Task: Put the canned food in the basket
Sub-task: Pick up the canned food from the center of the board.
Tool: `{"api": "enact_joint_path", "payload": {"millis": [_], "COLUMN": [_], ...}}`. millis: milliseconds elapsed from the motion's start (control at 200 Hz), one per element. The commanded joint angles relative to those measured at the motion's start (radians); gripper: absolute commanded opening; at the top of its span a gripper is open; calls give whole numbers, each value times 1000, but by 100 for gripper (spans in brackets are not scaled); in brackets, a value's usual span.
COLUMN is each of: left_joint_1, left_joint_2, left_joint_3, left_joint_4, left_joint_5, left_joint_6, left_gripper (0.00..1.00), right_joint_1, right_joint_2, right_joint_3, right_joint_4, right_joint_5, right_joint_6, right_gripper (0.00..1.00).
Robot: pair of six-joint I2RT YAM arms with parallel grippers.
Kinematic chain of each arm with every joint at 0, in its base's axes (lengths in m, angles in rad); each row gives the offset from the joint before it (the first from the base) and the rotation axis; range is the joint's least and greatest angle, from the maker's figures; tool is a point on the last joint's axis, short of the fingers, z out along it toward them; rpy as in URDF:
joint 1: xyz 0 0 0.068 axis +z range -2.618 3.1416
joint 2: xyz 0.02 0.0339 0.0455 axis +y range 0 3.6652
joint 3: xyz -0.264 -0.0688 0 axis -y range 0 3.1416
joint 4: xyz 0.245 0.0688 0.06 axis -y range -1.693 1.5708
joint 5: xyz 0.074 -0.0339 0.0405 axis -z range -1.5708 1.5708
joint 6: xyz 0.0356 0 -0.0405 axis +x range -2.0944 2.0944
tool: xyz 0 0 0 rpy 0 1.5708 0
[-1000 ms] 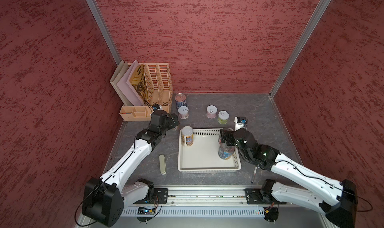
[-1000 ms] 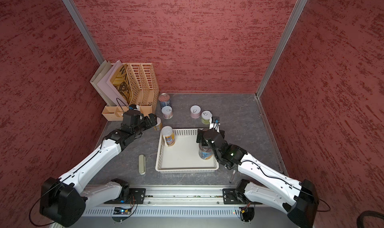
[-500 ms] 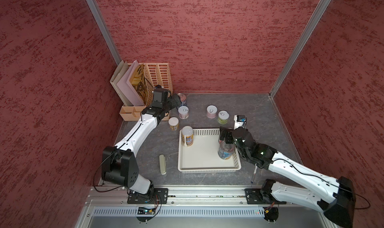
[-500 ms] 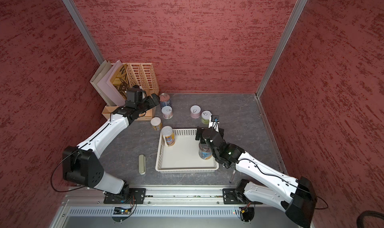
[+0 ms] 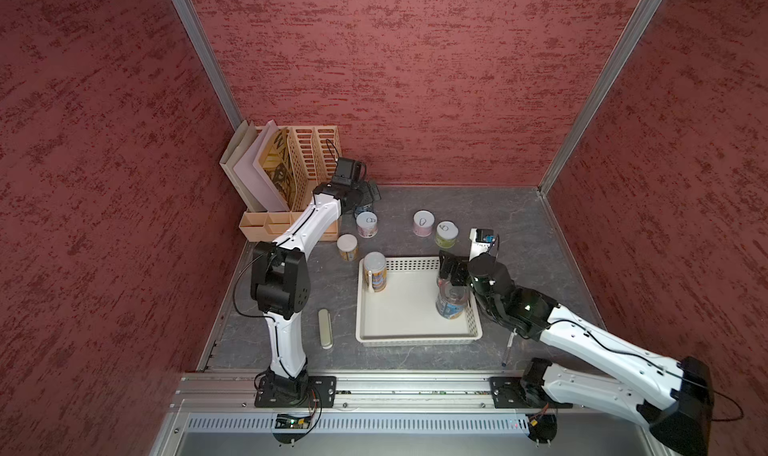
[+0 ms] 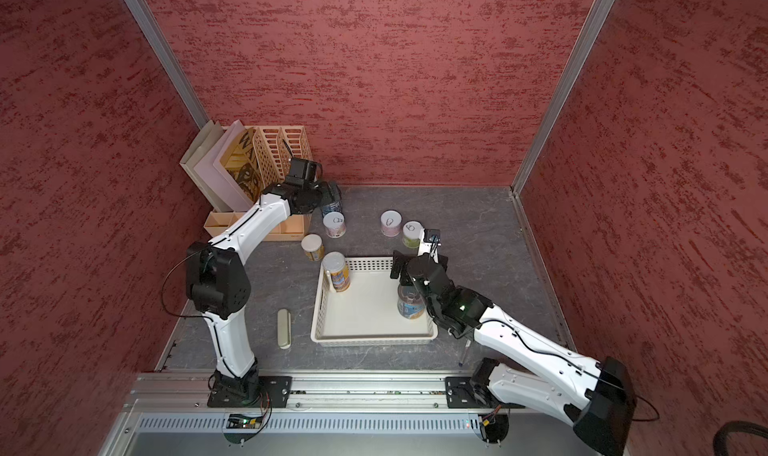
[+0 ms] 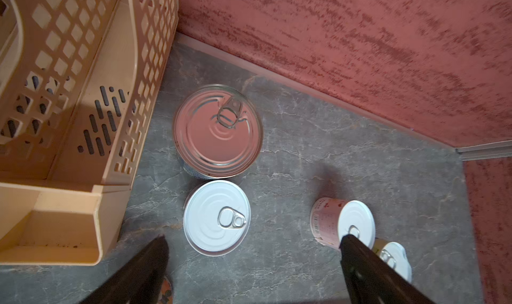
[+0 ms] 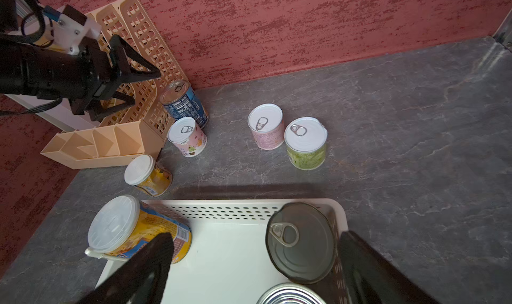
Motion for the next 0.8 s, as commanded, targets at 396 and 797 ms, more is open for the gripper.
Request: {"api": "enact_joint_path", "payload": {"millis": [396, 797], "left_joint_1": [-14, -14], "left_joint_2": [193, 326], "left_joint_3": [208, 333], "left_joint_4": [-115, -127], "left_joint_5": [-124, -166], "left_joint_6": [66, 94], "left_gripper": [100, 100], "right_joint_1": [-8, -8], "right_joint_2": [6, 28], "right_joint_3": [6, 9], "right_joint_4": [18, 19], "right_joint_5": [-30, -42], "right_joint_6": [20, 27], "right_gripper": [98, 98]}}
